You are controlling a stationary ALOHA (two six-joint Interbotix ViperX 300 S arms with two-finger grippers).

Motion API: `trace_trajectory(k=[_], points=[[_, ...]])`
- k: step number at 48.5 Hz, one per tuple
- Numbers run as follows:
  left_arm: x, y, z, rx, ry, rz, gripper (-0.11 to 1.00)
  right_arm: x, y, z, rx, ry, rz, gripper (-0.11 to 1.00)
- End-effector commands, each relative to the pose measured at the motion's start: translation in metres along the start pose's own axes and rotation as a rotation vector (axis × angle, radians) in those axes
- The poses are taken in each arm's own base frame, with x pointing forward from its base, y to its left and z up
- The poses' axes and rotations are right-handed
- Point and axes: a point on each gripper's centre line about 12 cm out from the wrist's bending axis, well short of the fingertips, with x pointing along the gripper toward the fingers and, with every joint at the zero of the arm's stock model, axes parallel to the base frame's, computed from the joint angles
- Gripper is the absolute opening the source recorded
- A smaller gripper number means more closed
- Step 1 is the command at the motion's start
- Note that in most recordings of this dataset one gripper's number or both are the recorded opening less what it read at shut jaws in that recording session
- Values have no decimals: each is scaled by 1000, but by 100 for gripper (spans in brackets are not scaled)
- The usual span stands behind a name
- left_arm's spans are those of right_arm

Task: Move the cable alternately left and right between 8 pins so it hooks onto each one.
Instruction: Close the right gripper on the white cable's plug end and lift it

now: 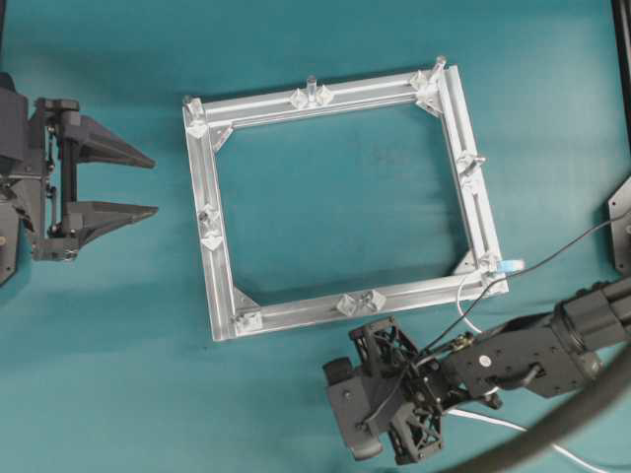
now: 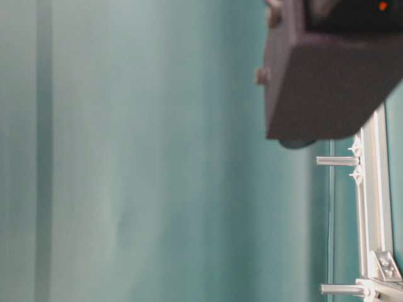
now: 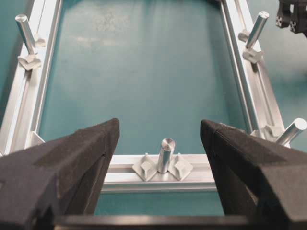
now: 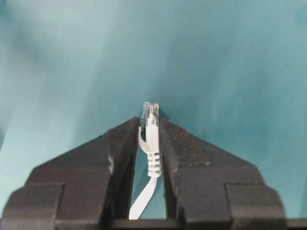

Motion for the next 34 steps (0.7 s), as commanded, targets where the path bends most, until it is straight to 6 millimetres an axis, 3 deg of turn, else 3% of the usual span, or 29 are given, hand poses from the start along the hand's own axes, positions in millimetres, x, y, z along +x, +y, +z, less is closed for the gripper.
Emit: trace_trajectory(k=[1,17,25,34], points=[[0,-1,6,-3,-18,-5,76,-8,6,-1,-12,14,3,16],[0,-1,6,-3,-17,-5,76,-24,5,10,-24,-27,0,16],[-3,-1,8,-1,-33,-6,76,-59,-2,20,21,-36,-19,16],[-12,-2,10,-2,-56,-9,76,-85,-9,8,278,6,-62,16]])
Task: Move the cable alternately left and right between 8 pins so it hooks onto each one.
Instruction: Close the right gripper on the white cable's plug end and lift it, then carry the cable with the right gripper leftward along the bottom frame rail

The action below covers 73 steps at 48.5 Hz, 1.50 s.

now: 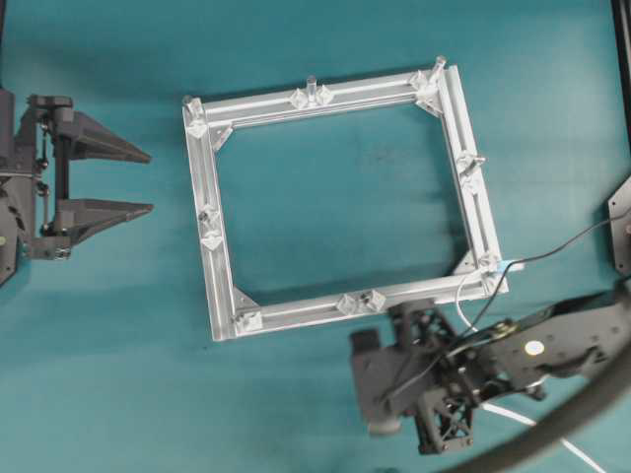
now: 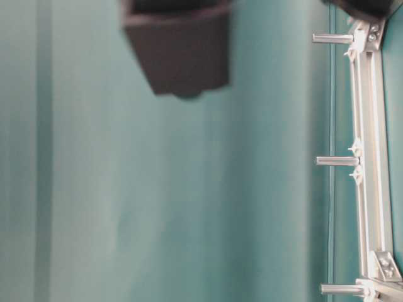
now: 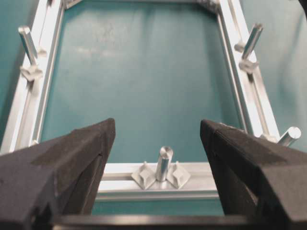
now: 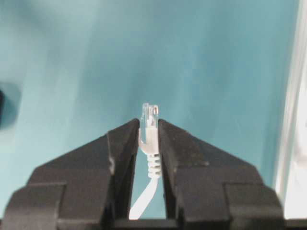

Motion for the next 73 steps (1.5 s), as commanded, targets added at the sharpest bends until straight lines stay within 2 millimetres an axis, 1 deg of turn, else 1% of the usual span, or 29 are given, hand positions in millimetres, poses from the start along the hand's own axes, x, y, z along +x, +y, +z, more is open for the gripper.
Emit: trace_trajectory(k=[1,7,10,16,23,30,36,42,46,51,60,73], points=[[-4,-1,3,0,-15,-6,76,-21,-4,3,96,-28,-18,16],[-12,-1,0,2,-10,-8,76,-27,-19,1,250,-34,-123,16],[-15,-1,-3,5,-7,-9,76,-29,-32,1,358,-39,-222,16],[-24,-1,-7,5,-9,-11,75,-35,-55,4,546,-111,-373,16],[-36,-1,-10,6,-33,-15,75,-36,-82,10,750,-192,-438,16],[-46,-2,-13,10,-51,-22,75,-35,-109,17,831,-211,-472,16],[-52,-3,-17,11,-48,-32,75,-33,-125,23,856,-219,-482,16],[-56,-5,-25,16,-7,-43,75,-28,-137,30,816,-227,-438,16],[-56,-5,-29,15,13,-45,75,-21,-141,34,770,-222,-399,16],[-57,-6,-29,19,9,-52,75,-13,-145,38,690,-205,-367,16],[-57,-13,-30,34,12,-95,75,-9,-147,54,518,-180,-346,16],[-57,-15,-32,36,16,-109,75,-5,-140,85,231,-136,-324,16]])
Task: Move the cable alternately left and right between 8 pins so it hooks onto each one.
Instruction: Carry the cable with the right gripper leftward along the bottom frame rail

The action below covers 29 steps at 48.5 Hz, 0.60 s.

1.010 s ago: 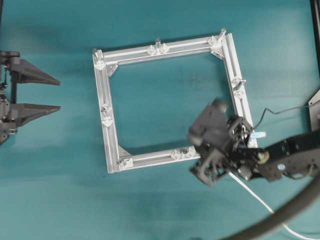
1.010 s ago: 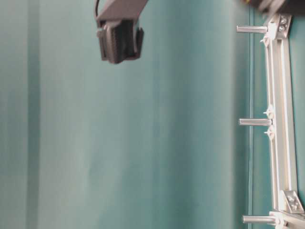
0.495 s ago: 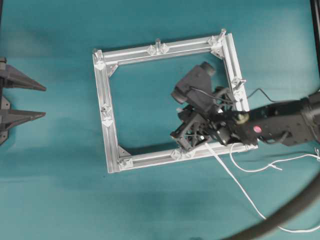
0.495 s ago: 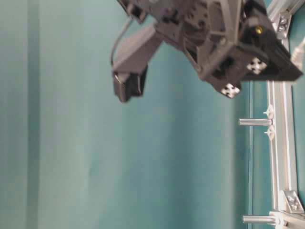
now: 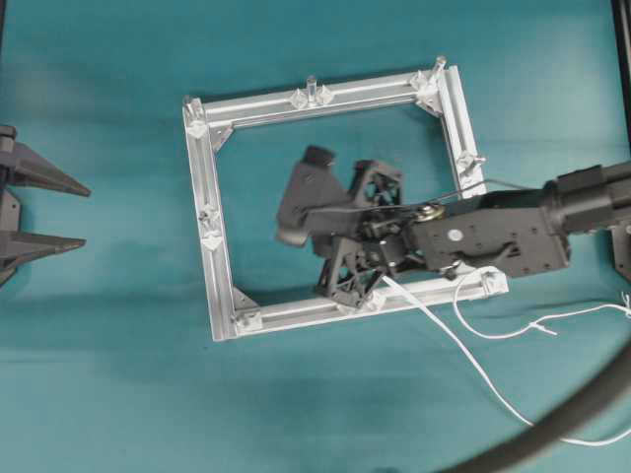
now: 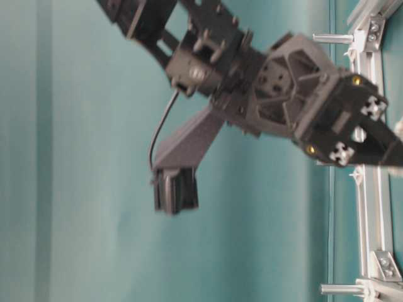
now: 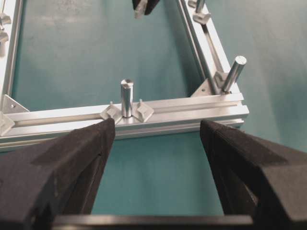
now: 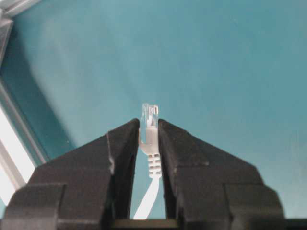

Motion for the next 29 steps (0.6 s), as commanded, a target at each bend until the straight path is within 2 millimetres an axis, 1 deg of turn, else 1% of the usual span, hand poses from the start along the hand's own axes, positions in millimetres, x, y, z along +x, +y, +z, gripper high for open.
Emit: trace_trajectory(k=[1,6,9,11,17,23,29], points=[[0,-1,3,0,-6,-4,75,-12,8,23,-55,-48,29,16],[0,-1,3,-1,-6,-4,75,-12,17,32,-161,-45,51,16],[0,-1,3,-1,-6,-4,75,-12,25,36,-219,-41,67,16],[0,-1,3,-1,-4,-4,75,-13,33,37,-271,-35,84,16],[0,-1,3,-1,-6,-4,75,-11,58,33,-395,-12,123,16],[0,-1,2,-2,-6,-3,75,-12,84,24,-512,8,157,16],[1,-1,1,-2,-6,-3,75,-16,105,22,-572,6,185,16]])
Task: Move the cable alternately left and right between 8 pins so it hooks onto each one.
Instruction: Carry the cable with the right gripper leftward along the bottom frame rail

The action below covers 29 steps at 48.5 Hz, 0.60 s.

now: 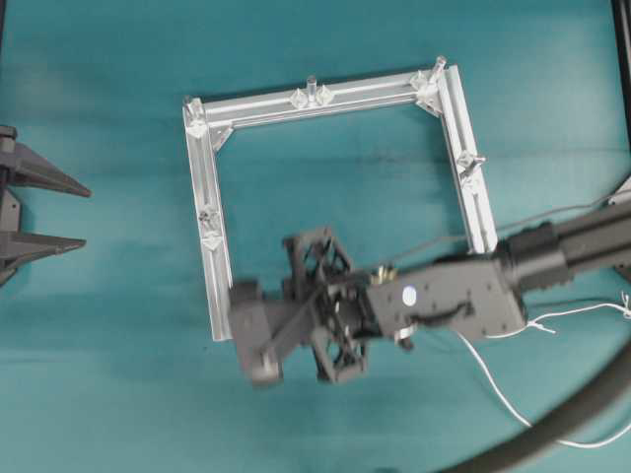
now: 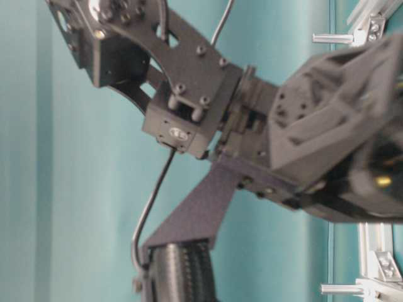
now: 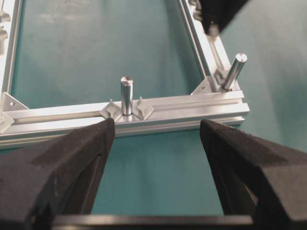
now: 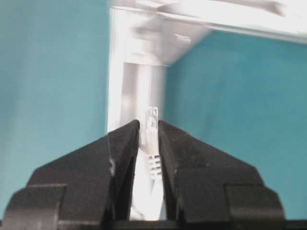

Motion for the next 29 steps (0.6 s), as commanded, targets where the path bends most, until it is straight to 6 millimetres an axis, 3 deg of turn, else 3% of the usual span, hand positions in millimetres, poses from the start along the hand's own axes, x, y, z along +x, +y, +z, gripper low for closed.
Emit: trace_trajectory(k=[1,16,29], points=[[0,-1,4,-3,-12,-4,75,-16,10,21,-18,-62,14,16],[0,-1,4,-1,-13,-8,75,2,31,58,47,-39,45,16],[1,-3,2,4,-12,-20,75,5,23,99,222,-38,30,16]])
